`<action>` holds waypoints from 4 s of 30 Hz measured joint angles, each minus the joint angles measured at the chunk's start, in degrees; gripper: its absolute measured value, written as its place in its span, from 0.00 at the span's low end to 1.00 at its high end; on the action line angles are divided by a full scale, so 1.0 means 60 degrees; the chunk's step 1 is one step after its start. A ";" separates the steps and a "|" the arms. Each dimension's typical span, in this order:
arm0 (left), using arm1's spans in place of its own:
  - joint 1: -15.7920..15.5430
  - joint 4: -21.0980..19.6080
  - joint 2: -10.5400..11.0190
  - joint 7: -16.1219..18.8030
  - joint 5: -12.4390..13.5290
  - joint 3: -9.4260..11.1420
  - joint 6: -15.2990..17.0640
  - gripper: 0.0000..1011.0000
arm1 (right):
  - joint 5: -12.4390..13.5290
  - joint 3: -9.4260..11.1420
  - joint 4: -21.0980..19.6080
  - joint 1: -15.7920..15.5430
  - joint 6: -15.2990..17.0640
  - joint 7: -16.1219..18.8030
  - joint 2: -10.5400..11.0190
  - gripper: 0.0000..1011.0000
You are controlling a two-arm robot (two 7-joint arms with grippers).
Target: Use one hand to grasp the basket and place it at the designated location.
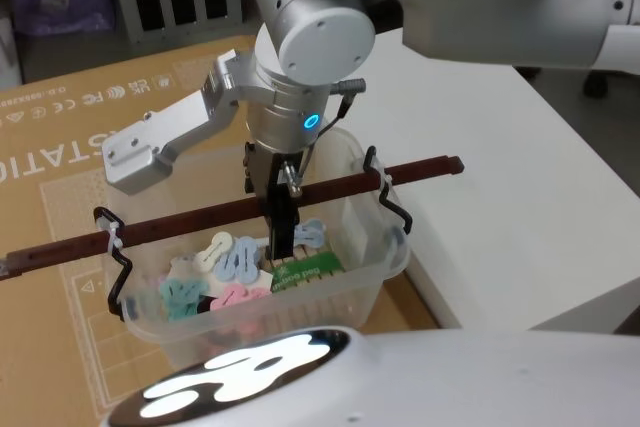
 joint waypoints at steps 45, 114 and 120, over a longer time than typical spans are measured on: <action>0.0000 0.0001 0.0000 0.0000 0.0001 0.0000 0.0000 0.00 | 0.0567 0.0058 0.0716 0.0163 -0.0346 -0.0120 -0.0230 0.12; 0.0000 0.0000 0.0000 0.0000 0.0001 -0.0001 0.0000 0.00 | 0.1765 0.2608 0.2457 0.0681 0.3527 0.1056 0.2707 0.12; 0.0000 -0.0001 0.0000 0.0000 -0.0001 0.0000 0.0000 0.00 | 0.1649 0.2716 0.2817 0.0615 0.3852 0.1086 0.2812 0.12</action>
